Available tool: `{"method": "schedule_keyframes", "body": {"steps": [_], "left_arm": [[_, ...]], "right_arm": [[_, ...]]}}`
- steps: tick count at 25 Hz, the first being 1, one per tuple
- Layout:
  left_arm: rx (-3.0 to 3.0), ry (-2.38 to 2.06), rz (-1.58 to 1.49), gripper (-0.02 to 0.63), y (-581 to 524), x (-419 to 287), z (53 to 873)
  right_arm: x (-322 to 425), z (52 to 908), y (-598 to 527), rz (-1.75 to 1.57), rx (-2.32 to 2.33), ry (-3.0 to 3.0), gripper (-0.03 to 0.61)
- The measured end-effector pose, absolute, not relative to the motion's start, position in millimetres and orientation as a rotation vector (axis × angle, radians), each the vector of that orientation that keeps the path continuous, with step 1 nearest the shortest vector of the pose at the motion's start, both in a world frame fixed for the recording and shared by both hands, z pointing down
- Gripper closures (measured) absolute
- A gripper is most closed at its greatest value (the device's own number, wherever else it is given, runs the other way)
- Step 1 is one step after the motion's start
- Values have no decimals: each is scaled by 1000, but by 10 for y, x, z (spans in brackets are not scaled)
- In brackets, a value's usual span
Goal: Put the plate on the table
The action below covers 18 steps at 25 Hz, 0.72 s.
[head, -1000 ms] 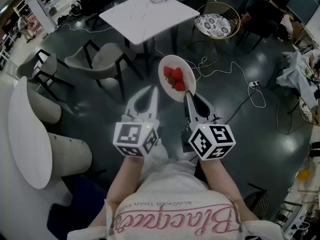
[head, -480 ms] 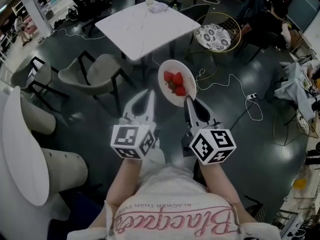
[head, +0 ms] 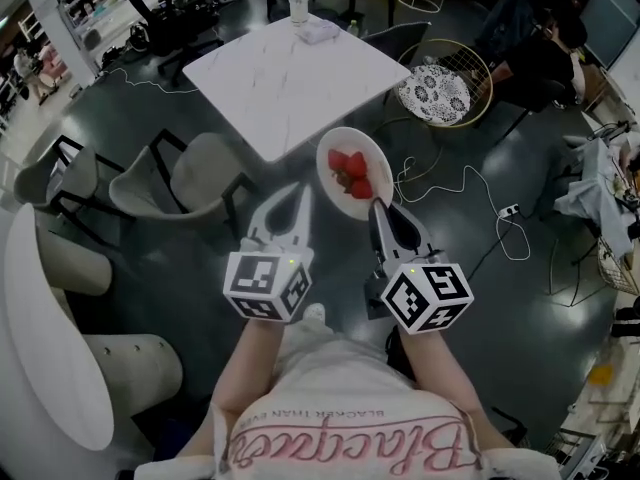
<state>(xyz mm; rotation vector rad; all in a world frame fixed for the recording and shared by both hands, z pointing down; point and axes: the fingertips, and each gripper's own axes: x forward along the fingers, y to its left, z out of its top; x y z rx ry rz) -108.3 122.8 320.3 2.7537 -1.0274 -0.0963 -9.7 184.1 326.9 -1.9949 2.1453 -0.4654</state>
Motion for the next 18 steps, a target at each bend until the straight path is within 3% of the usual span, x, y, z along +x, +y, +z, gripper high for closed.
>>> {"method": "schedule_keyframes", "body": {"steps": [18], "left_arm": [[2732,-982,-59,612,-131,-763,3470]], "right_arm": [[104,3522,438,-539,-2011,2148,571]]}}
